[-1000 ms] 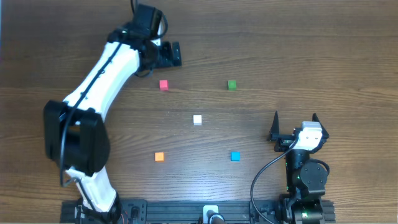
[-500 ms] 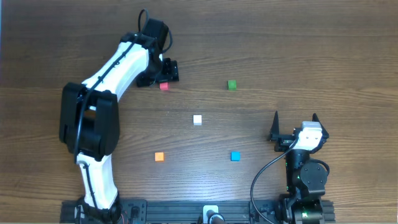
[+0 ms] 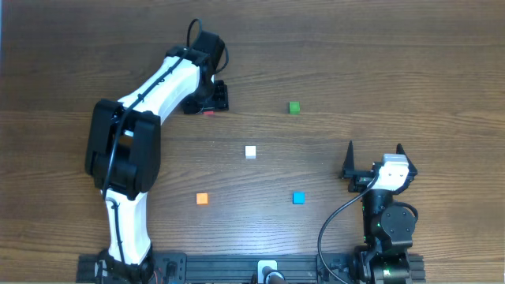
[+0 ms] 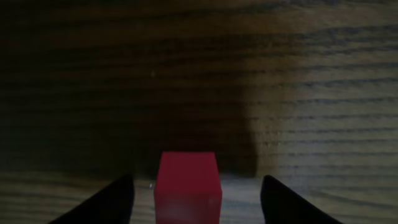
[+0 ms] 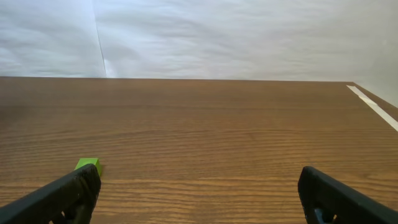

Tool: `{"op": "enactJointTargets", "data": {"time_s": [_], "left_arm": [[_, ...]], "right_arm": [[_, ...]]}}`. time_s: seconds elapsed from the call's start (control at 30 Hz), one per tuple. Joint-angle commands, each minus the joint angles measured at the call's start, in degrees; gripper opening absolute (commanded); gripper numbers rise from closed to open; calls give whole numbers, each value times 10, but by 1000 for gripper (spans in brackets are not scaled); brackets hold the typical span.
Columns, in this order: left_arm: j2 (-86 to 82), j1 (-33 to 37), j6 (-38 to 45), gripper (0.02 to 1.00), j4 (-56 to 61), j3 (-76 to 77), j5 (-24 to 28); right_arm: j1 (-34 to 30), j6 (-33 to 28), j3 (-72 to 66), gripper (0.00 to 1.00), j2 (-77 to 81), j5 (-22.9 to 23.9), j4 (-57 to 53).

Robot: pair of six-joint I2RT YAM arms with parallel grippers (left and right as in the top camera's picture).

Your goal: Stack Cubes

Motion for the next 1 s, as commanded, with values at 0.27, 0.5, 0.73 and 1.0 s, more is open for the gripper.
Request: {"op": "enactJointTargets", "data": {"time_s": [0.27, 0.5, 0.73, 1.0], "left_arm": [[16, -3, 11, 457, 12, 10, -11], [16, -3, 15, 209, 11, 10, -11], [-35, -9, -5, 84, 10, 10, 4], [-164, -51, -56, 40, -70, 10, 3]], "right_arm": [[-4, -1, -5, 993, -4, -5, 0], [-4, -1, -5, 991, -4, -5, 0], [-4, -1, -5, 991, -4, -5, 0], [-4, -1, -5, 991, -4, -5, 0]]}}
